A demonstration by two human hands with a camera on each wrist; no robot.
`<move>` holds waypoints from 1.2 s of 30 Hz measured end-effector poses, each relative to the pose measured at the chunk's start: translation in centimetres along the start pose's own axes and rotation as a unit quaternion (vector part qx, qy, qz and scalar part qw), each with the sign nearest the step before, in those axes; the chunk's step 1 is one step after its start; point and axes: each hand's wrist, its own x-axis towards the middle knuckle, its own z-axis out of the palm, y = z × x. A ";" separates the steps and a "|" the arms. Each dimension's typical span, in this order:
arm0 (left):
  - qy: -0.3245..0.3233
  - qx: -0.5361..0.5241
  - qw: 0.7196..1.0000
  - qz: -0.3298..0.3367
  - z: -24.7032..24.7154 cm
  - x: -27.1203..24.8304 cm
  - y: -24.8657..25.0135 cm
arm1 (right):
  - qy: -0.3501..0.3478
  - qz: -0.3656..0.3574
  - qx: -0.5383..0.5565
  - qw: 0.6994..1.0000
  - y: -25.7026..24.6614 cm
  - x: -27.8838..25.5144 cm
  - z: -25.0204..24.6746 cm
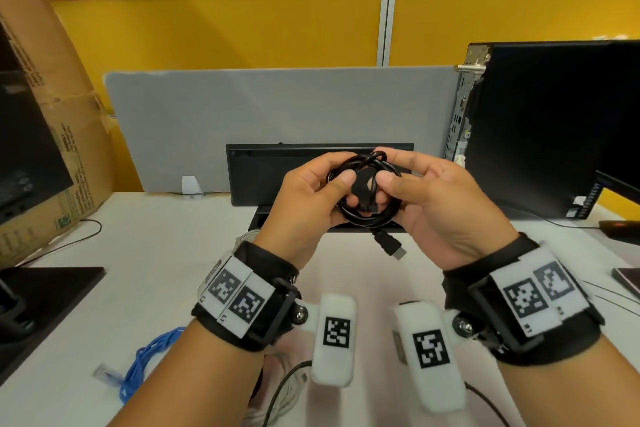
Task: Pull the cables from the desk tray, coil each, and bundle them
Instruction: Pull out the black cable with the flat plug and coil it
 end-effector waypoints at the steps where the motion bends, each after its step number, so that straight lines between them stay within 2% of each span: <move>1: -0.002 -0.006 1.000 -0.005 -0.1 0.0 0.1 | -0.011 0.011 0.018 1.000 -0.1 0.0 -0.1; 9: 0.017 0.085 0.996 0.010 -0.6 0.0 -0.2 | -0.072 0.103 0.120 0.985 -0.2 0.1 -0.1; 12: 0.007 0.083 0.996 0.008 -0.4 -0.1 -0.4 | -0.086 0.123 0.141 0.979 -0.3 0.0 0.0; 14: 0.022 0.112 0.993 0.016 -0.4 -0.1 -0.5 | -0.067 0.092 0.074 0.991 -0.1 0.1 0.0; 16: 0.032 0.117 0.992 0.024 -0.3 -0.2 -0.4 | -0.036 0.022 -0.050 0.998 0.1 0.1 -0.1; 18: 0.021 0.110 0.993 0.024 -0.1 -0.2 -0.1 | -0.007 -0.036 -0.152 0.988 0.4 0.2 -0.2; 21: 0.000 0.119 0.992 0.033 0.3 -0.3 0.1 | 0.043 -0.072 -0.229 0.970 0.7 0.2 -0.4; 23: 0.010 0.127 0.991 0.048 0.3 -0.3 0.1 | 0.069 -0.095 -0.285 0.951 1.1 0.4 -0.5; 26: 0.041 0.126 0.990 0.054 0.2 -0.2 0.3 | 0.092 -0.139 -0.411 0.896 1.2 0.8 -0.8; 28: 0.066 0.120 0.989 0.054 0.1 -0.1 0.2 | 0.097 -0.153 -0.438 0.880 1.1 0.9 -1.2; 29: 0.075 0.119 0.989 0.053 0.2 -0.1 0.0 | 0.099 -0.152 -0.427 0.886 1.1 0.9 -1.3; 31: 0.082 0.119 0.988 0.050 0.2 -0.1 0.0 | 0.089 -0.123 -0.369 0.917 1.2 1.0 -1.4; 34: 0.080 0.103 0.991 0.025 0.1 -0.1 -0.2 | 0.012 -0.012 -0.209 0.978 1.0 0.9 -1.1; 36: 0.072 0.091 0.993 -0.007 -0.1 -0.1 -0.3 | -0.039 0.055 -0.074 0.995 0.8 0.7 -0.7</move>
